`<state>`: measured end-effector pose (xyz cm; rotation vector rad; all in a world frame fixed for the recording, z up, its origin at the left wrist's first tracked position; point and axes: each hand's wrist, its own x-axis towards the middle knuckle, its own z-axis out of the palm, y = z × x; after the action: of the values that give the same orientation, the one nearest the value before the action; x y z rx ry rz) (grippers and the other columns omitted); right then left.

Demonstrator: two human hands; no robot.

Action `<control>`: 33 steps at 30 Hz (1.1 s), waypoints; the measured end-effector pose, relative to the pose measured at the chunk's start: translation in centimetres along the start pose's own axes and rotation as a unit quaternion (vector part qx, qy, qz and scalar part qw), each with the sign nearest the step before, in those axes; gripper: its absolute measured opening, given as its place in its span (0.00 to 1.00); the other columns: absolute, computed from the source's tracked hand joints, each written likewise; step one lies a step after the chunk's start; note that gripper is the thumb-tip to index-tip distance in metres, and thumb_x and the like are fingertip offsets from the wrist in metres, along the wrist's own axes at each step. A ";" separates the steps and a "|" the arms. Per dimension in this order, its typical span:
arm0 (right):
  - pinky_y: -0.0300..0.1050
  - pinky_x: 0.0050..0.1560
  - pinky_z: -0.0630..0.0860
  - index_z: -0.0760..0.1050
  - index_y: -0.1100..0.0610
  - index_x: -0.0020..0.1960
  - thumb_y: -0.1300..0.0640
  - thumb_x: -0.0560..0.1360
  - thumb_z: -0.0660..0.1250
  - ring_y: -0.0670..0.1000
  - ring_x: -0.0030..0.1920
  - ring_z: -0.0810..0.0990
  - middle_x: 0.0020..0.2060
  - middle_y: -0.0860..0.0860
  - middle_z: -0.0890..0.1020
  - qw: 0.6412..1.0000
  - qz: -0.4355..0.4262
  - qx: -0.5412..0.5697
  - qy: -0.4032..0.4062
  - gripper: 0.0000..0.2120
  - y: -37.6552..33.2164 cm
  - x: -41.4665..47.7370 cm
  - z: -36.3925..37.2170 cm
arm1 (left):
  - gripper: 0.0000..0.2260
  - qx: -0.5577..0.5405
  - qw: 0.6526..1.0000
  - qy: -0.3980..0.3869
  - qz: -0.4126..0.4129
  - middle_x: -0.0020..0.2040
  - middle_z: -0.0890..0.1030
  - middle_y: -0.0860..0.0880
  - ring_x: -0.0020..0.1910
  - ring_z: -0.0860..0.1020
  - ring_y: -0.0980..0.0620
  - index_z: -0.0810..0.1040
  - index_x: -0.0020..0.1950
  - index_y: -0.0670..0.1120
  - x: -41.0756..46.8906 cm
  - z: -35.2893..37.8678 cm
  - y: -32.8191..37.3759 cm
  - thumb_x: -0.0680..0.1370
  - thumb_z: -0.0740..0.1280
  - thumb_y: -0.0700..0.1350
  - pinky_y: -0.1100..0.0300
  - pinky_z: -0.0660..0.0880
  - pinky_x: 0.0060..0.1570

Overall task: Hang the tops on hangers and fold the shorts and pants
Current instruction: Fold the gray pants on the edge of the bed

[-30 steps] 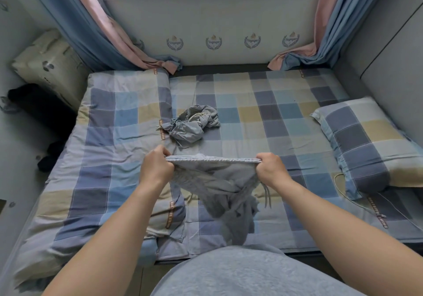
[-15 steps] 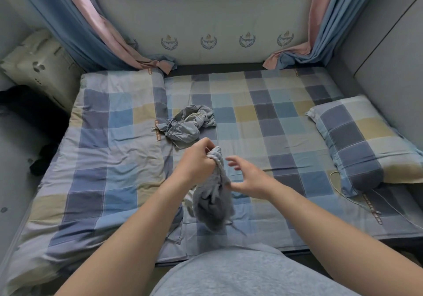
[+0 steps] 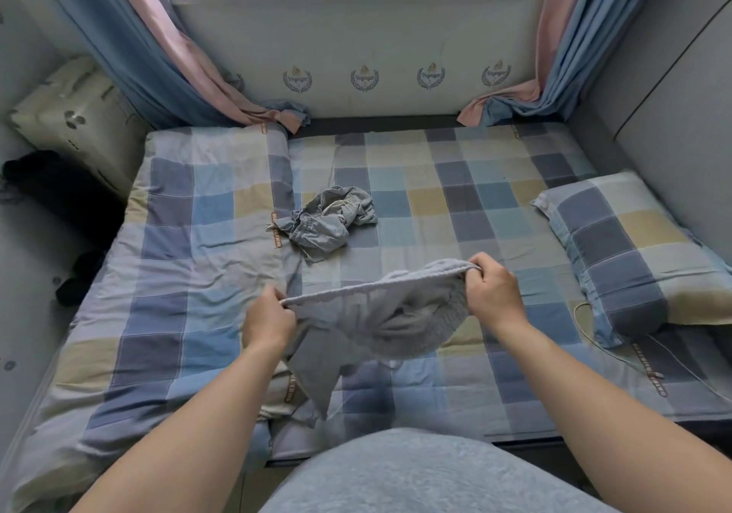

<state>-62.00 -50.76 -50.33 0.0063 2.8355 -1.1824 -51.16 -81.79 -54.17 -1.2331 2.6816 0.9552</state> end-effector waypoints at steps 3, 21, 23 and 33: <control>0.60 0.43 0.81 0.73 0.58 0.44 0.59 0.77 0.60 0.63 0.43 0.81 0.41 0.59 0.81 0.988 0.079 -0.081 -0.107 0.05 1.8 -0.2 0.3 | 0.08 -0.057 0.997 -0.033 0.034 0.49 0.82 0.42 0.50 0.78 0.40 0.77 0.48 0.44 -0.2 0.2 1.3 0.74 0.63 0.34 0.55 0.68 0.42; 0.47 0.38 0.66 0.67 0.50 0.41 0.58 0.77 0.62 0.59 0.42 0.75 0.38 0.50 0.75 0.974 -0.070 -0.158 -0.147 0.08 -1.6 -1.8 5.9 | 0.14 0.063 0.984 -0.043 0.161 0.43 0.79 0.51 0.42 0.76 0.48 0.75 0.49 0.53 -0.8 -2.1 7.2 0.69 0.60 0.38 0.57 0.68 0.34; 0.46 0.39 0.65 0.68 0.51 0.42 0.60 0.77 0.60 0.59 0.43 0.75 0.41 0.50 0.73 0.964 -0.064 -0.219 -0.138 0.07 -0.3 -1.3 5.6 | 0.12 0.108 0.985 -0.060 0.119 0.46 0.79 0.48 0.44 0.76 0.45 0.76 0.50 0.50 0.1 -1.5 5.4 0.71 0.61 0.36 0.55 0.71 0.38; 0.48 0.49 0.70 0.78 0.53 0.52 0.66 0.76 0.60 0.61 0.56 0.76 0.56 0.57 0.75 0.959 0.170 -0.222 -0.056 0.13 5.9 0.6 1.7 | 0.08 0.155 0.982 -0.095 -0.054 0.53 0.81 0.41 0.53 0.79 0.39 0.80 0.49 0.44 2.2 -0.9 -1.0 0.78 0.61 0.40 0.50 0.75 0.51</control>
<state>-62.29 -47.87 -55.76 0.3727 2.7783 -0.4545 -51.77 -84.22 -54.55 -1.1441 2.4669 0.5784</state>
